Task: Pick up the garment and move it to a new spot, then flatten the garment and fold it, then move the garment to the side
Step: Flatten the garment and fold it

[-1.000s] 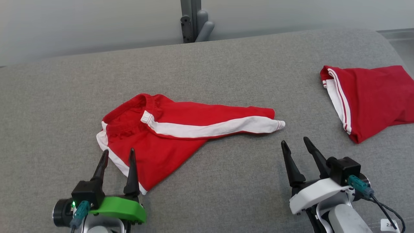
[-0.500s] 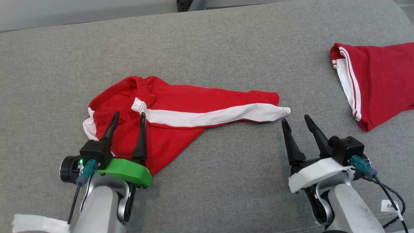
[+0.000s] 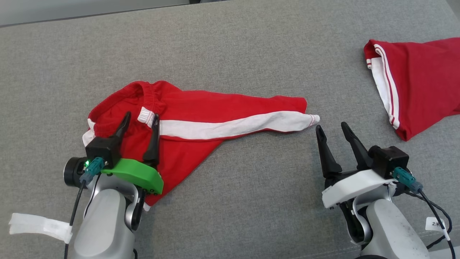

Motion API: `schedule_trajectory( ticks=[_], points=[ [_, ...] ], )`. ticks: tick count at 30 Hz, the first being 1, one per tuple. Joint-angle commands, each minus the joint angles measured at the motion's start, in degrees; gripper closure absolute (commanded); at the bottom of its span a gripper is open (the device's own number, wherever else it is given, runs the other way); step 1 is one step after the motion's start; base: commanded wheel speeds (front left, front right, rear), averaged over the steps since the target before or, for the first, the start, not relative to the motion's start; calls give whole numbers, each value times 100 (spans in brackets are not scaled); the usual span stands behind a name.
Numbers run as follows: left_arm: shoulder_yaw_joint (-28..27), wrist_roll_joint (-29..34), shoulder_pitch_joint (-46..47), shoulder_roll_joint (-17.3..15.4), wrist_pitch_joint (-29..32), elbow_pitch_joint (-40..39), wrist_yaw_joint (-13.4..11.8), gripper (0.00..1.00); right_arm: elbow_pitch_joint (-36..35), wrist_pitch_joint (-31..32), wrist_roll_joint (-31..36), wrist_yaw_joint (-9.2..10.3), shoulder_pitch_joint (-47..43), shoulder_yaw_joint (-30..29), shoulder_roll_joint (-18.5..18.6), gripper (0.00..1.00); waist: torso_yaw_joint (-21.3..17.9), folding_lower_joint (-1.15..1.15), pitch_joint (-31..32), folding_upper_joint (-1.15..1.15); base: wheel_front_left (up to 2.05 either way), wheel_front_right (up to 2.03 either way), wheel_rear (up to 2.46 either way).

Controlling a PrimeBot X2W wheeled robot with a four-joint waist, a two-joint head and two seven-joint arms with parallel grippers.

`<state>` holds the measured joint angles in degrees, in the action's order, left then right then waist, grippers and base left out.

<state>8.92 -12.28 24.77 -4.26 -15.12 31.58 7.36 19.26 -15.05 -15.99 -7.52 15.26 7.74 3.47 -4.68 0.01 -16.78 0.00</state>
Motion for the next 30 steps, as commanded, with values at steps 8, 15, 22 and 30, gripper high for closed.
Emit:
schedule_trajectory(
  ticks=[8,15,22,30],
  points=[
    [408,-460,196,-168,2,142,17,15,5,-14,-43,7,-20,46,-9,0,-13,-1,-16,0,0,0,0],
    [508,-617,134,-242,2,136,17,100,32,-14,-77,7,-41,56,-18,0,-5,-1,1,0,0,0,0],
    [104,-430,30,-254,2,-110,11,100,36,-14,-226,7,2,128,-10,0,37,-1,-17,0,0,0,0],
    [-223,-154,-164,-99,2,-221,8,100,329,-14,-717,7,146,627,100,0,148,-1,-81,0,0,0,0]
  ],
)
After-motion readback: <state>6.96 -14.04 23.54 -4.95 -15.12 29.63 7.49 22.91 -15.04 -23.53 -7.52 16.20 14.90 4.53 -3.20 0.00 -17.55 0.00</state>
